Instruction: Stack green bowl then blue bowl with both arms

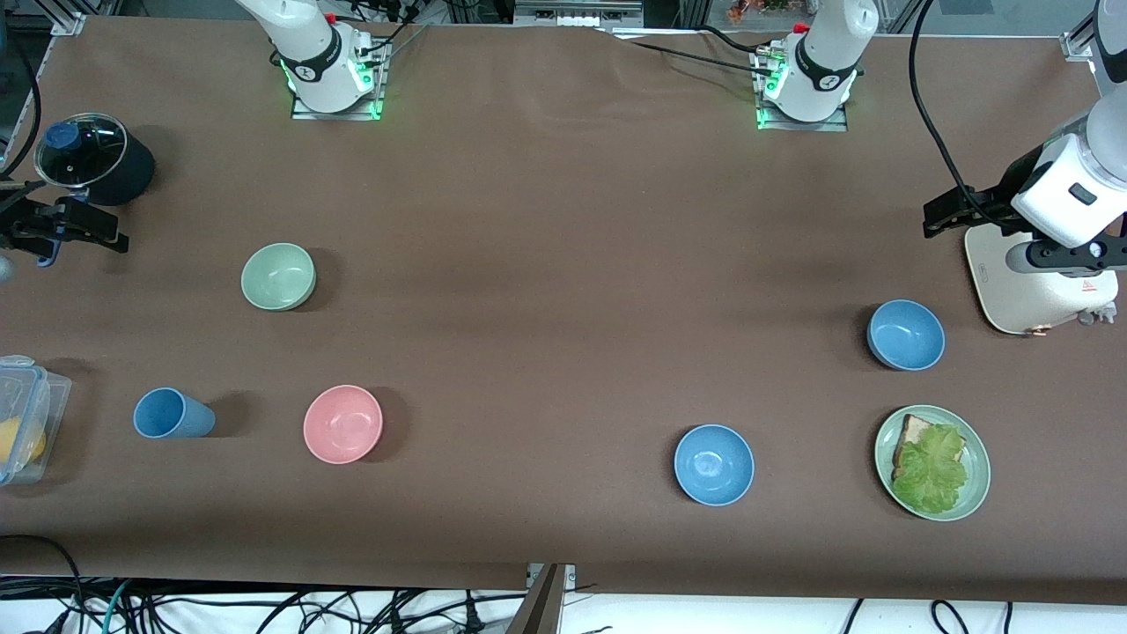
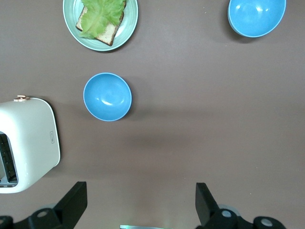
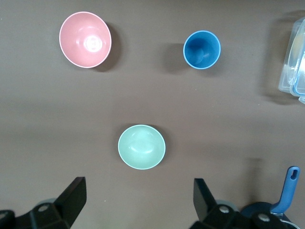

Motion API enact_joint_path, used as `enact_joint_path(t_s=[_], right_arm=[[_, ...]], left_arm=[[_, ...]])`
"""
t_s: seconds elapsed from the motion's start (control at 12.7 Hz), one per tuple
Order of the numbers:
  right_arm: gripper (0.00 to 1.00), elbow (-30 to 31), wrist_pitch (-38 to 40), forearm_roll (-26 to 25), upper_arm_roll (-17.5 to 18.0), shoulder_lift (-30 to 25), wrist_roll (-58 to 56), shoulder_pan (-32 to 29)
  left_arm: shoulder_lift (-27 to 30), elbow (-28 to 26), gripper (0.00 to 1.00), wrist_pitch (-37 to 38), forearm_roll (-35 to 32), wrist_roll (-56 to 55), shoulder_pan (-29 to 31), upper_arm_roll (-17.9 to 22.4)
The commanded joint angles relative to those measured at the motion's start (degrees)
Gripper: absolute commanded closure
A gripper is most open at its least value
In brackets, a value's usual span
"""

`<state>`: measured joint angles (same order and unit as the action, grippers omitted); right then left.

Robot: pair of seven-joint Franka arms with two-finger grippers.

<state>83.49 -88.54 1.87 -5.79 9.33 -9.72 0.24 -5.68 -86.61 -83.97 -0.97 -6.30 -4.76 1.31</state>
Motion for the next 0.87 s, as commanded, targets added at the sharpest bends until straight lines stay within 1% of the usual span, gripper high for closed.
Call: enact_joint_path(t_s=[0.0,0.32,0.79], right_arm=[[0.01,-0.96,0.12,-0.99,0.95,0.25,0.67,-0.76],[0.01,-0.96,0.03,-0.99,0.95,0.25,0.58,-0.76],[0.01,-1.05,-0.06,-0.99,0.87,0.25,0.67,-0.76]], left_arm=[[0.23,1.00,0.00,1.27,1.50,-0.20,0.01,0.01],[0.23,1.00,0.00,1.27,1.50,-0.38,-0.08,-0.79],[0.23,1.00,0.00,1.27,1.41,-0.29,-0.08,-0.79]])
